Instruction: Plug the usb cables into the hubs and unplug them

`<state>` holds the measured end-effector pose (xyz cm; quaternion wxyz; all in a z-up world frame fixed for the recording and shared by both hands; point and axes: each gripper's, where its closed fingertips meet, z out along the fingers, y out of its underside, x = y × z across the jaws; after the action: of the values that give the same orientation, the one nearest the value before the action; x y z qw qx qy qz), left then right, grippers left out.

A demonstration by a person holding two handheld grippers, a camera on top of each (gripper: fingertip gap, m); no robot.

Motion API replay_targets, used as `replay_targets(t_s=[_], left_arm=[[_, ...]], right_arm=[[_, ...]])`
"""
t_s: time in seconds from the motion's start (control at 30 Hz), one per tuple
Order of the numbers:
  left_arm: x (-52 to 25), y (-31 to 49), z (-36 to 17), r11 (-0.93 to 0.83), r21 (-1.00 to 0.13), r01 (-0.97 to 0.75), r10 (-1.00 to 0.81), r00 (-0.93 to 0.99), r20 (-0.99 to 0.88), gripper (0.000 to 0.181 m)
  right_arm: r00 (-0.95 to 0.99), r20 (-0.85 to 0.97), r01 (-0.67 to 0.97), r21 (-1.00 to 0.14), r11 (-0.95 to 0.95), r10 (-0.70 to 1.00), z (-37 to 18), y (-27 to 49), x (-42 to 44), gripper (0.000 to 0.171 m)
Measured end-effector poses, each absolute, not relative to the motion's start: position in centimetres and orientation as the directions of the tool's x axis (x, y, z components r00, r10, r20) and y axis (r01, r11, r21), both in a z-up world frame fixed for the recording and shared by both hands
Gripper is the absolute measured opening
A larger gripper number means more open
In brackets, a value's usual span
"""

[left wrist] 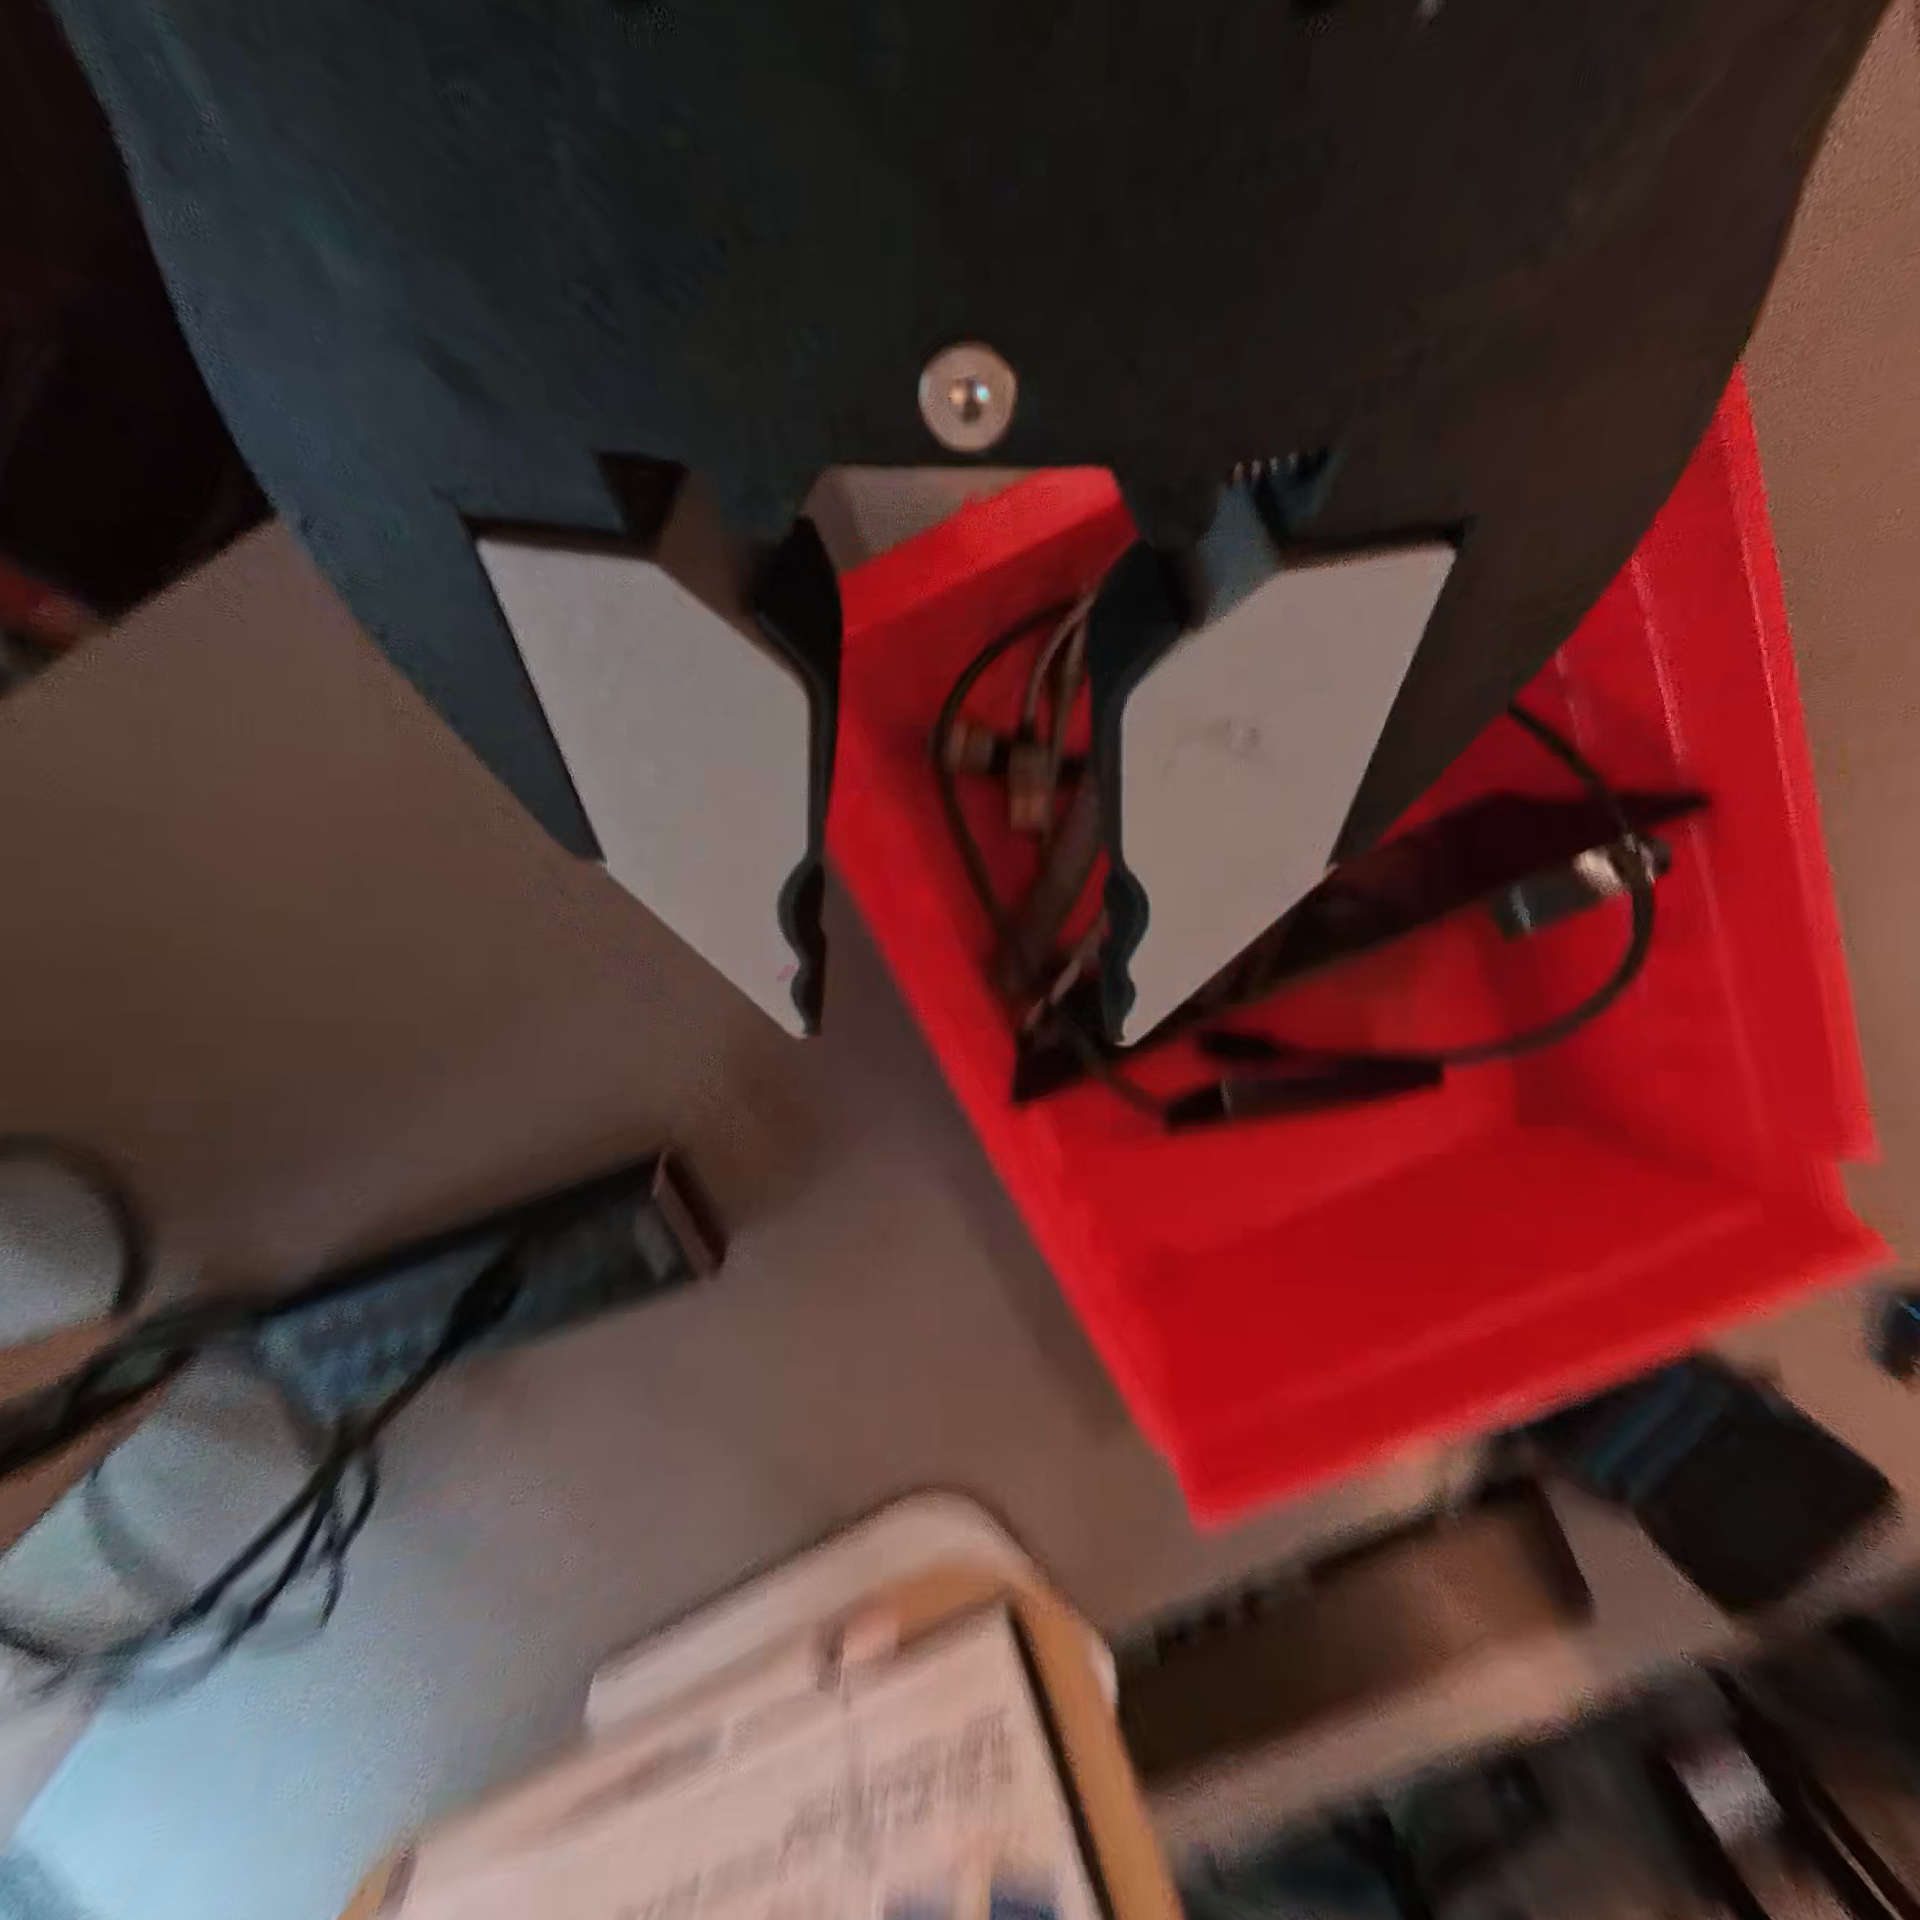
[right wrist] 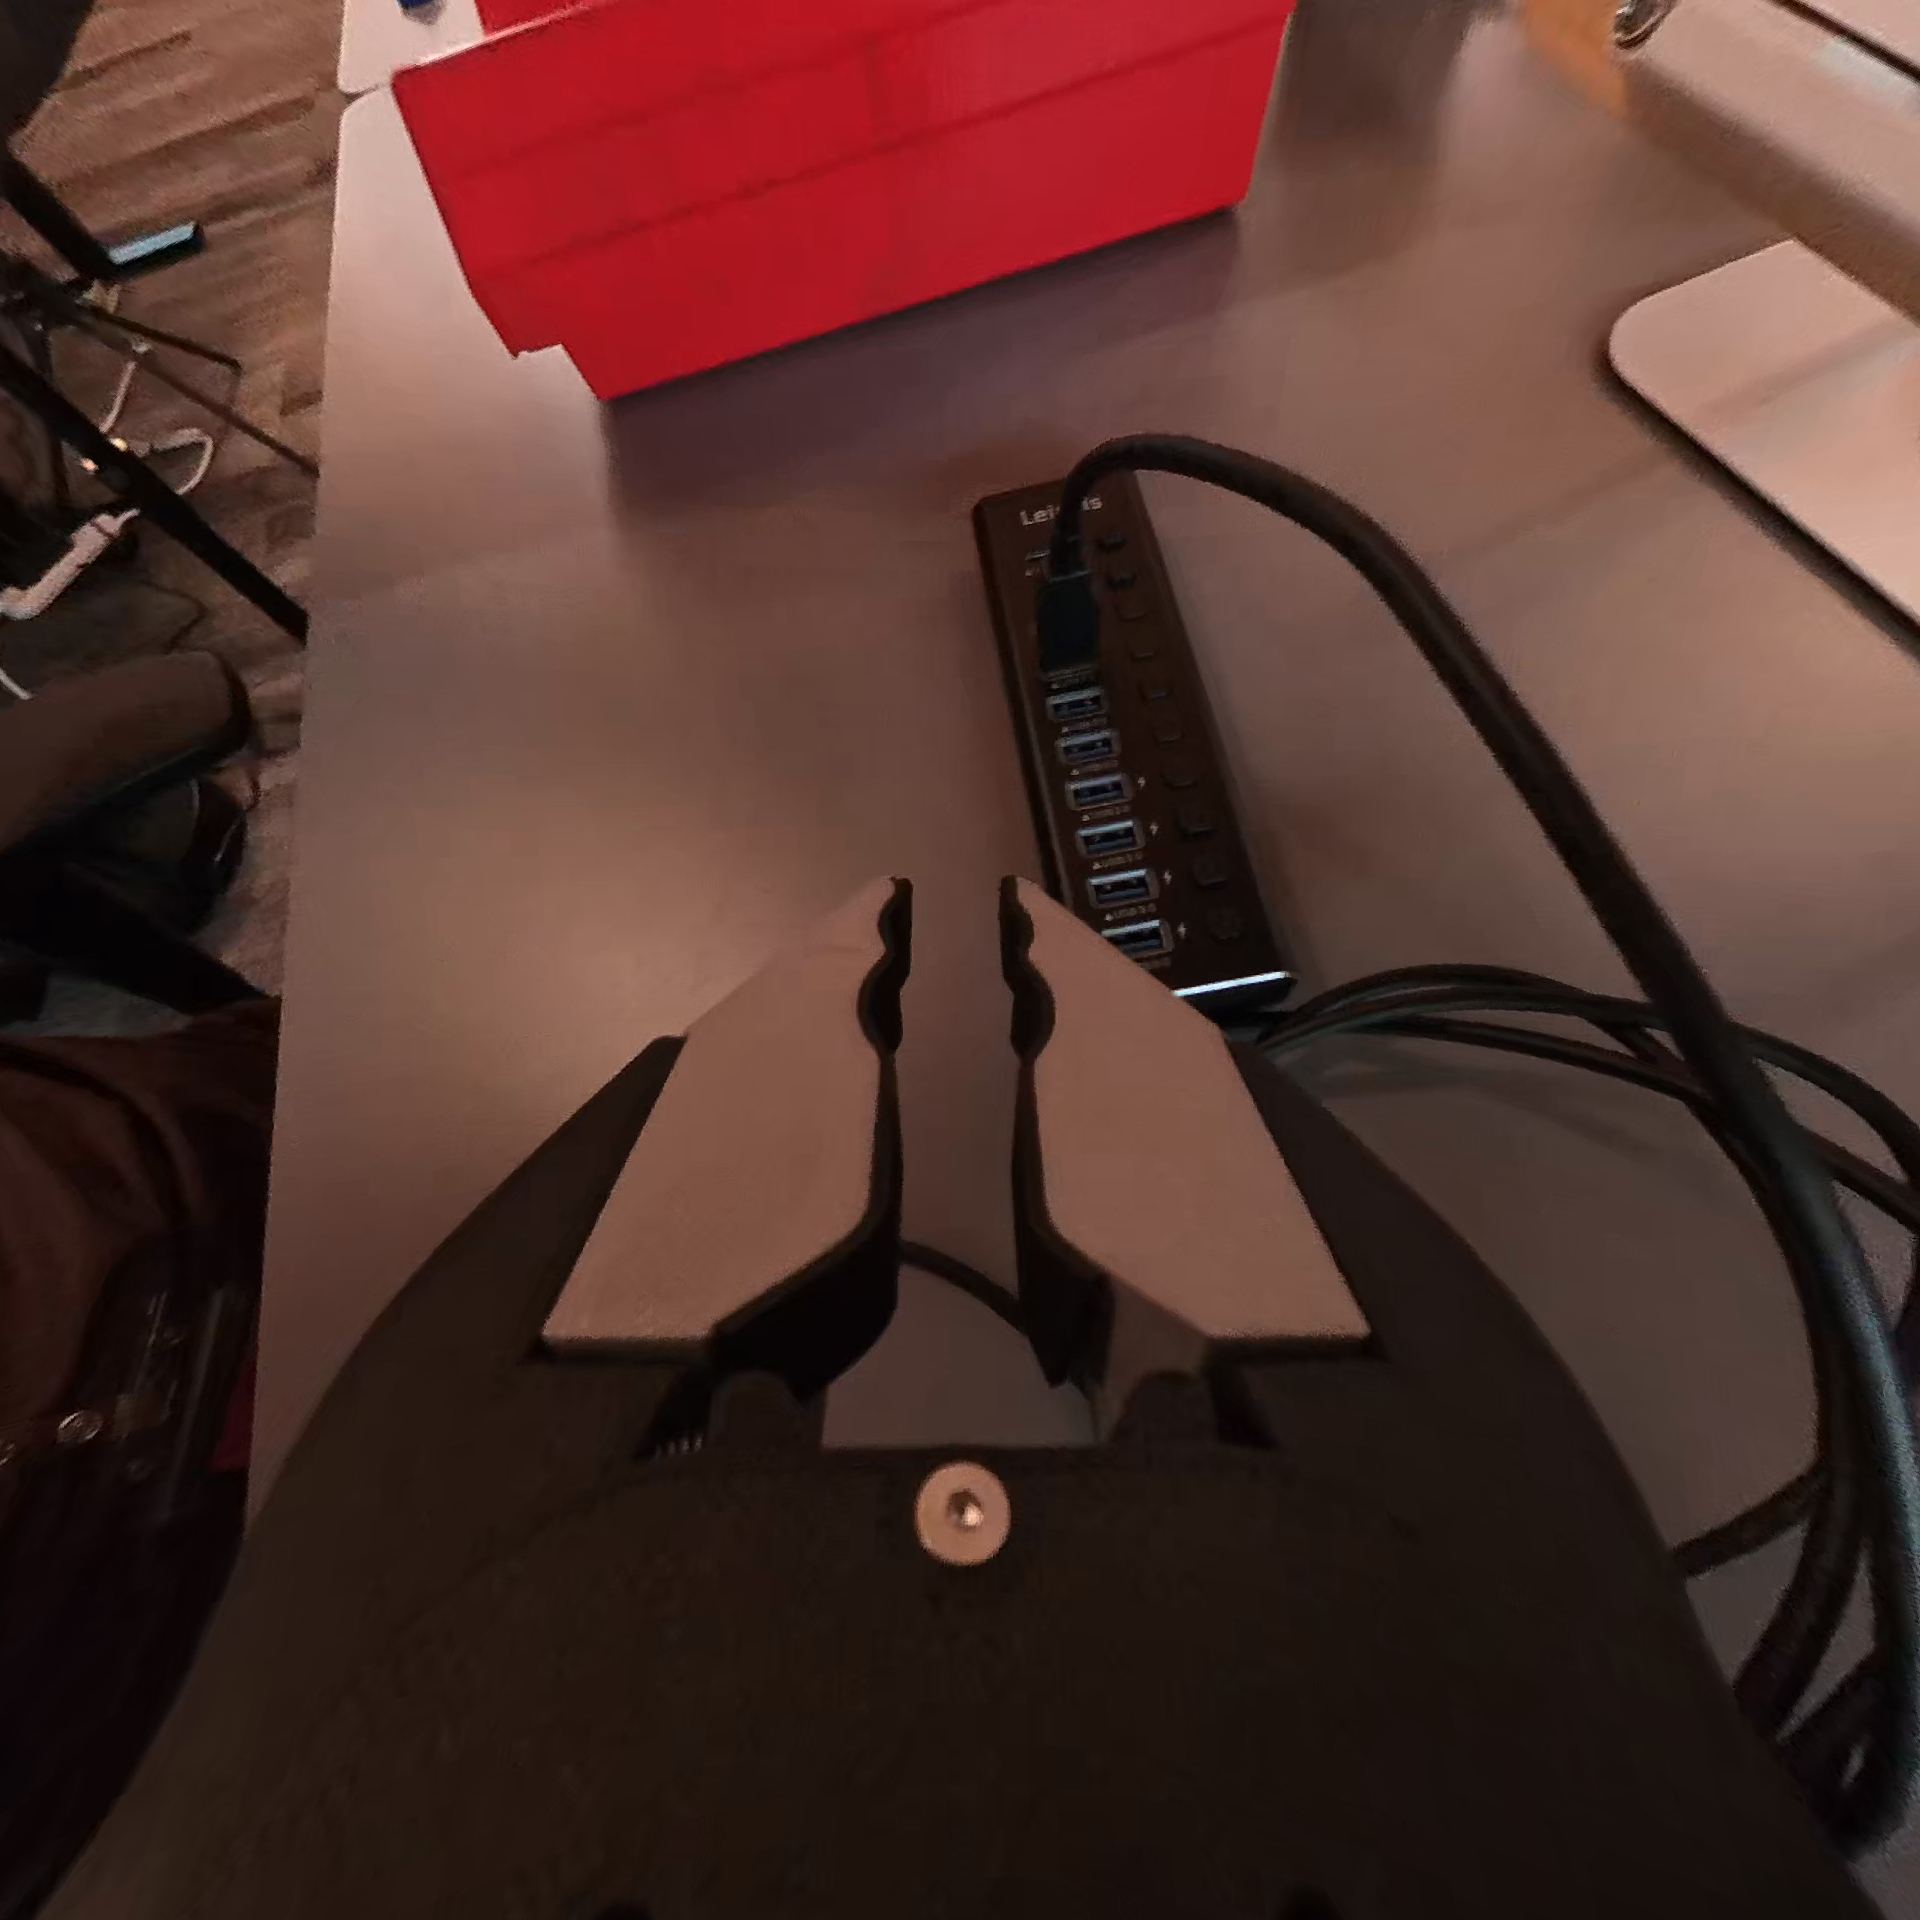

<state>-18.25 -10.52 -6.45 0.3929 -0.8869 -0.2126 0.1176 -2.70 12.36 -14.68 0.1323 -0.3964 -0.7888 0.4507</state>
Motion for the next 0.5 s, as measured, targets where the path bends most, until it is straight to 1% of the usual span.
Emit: replay_targets(t_s=[0.1, 0.13, 0.2, 0.23, 0.3, 0.33, 0.5], left_arm=[[-19.2, -15.1, -12.3, -0.76, -0.541, 0.36, 0.441, 0.897, -0.021, 0.051], [-19.4, -16.5, -13.9, -0.794, -0.472, 0.382, 0.441, 0.897, -0.016, 0.051], [-19.7, -18.8, -16.4, -0.836, -0.366, 0.408, 0.443, 0.896, -0.014, 0.051], [-19.9, -19.6, -17.3, -0.846, -0.331, 0.418, 0.449, 0.893, -0.021, 0.051], [-19.5, -19.7, -18.3, -0.858, -0.309, 0.41, 0.427, 0.904, 0.014, 0.051], [-19.0, -19.2, -18.5, -0.862, -0.318, 0.394, 0.401, 0.915, 0.046, 0.047], [-18.3, -18.1, -17.8, -0.86, -0.375, 0.345, 0.344, 0.936, 0.071, 0.051]], right_arm=[[-0.637, -0.159, 0.517, -0.814, 0.265, 0.754, -14.9, 12.6, -2.9, 0.012], [-0.637, -0.165, 0.522, -0.811, 0.264, 0.753, -15.0, 12.5, -2.9, 0.012], [-0.638, -0.164, 0.529, -0.804, 0.273, 0.752, -15.3, 12.4, -2.9, 0.011], [-0.639, -0.159, 0.531, -0.8, 0.281, 0.753, -15.5, 12.4, -2.9, 0.011], [-0.641, -0.15, 0.535, -0.791, 0.297, 0.753, -15.9, 12.3, -2.9, 0.011], [-0.641, -0.148, 0.539, -0.786, 0.304, 0.753, -16.1, 12.3, -2.9, 0.01], [-0.636, -0.148, 0.559, -0.764, 0.321, 0.757, -16.9, 12.4, -3.0, 0.01]])
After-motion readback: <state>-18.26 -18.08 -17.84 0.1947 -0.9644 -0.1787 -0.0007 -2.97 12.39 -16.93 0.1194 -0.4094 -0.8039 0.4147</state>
